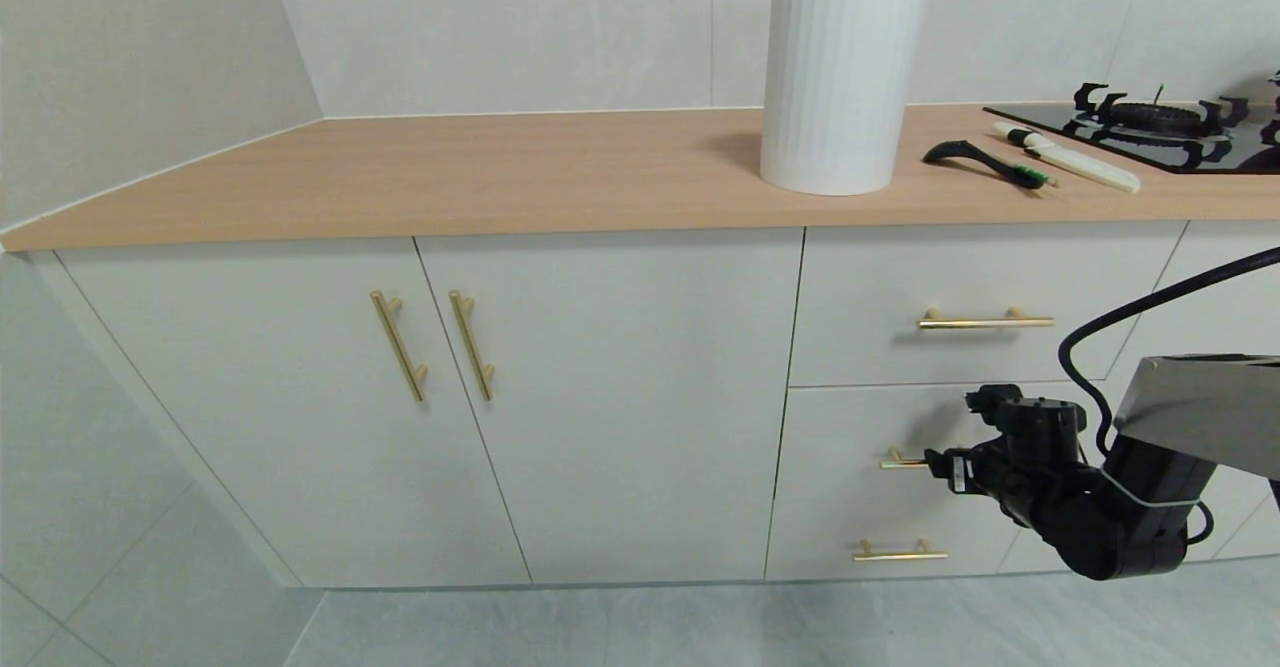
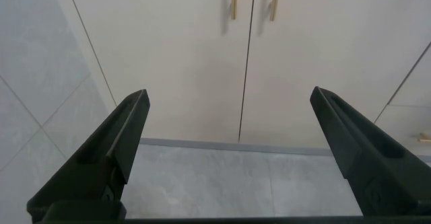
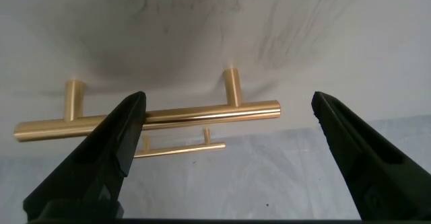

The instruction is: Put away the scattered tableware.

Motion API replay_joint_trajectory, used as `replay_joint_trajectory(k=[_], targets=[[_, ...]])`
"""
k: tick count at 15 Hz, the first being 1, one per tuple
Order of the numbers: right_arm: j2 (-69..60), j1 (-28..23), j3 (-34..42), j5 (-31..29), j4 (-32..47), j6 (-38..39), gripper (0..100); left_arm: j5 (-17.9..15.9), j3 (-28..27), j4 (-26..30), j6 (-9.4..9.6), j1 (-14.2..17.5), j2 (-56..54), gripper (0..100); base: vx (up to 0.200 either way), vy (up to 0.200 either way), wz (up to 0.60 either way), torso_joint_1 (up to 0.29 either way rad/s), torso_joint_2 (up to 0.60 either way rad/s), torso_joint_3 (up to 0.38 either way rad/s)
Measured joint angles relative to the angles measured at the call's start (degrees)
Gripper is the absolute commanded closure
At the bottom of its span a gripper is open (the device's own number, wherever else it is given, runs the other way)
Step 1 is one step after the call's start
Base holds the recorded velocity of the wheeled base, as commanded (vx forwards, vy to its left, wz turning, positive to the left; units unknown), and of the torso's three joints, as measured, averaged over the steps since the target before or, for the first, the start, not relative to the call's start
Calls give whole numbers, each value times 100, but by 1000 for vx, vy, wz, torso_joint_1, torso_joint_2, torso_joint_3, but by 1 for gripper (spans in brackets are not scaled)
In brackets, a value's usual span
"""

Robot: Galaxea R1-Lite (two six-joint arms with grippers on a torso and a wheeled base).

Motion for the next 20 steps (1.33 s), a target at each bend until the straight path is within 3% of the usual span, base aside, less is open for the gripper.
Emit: replay_joint_trajectory(k=[15, 20], targets=[[-107, 0, 400, 82, 55, -293, 0, 2, 0, 0, 0, 5, 0, 0, 0, 0, 0, 0, 0, 0], [-929, 190, 1062, 156, 389, -325, 0, 0, 0, 0, 0, 2, 0, 0, 0, 0, 0, 0, 0, 0]])
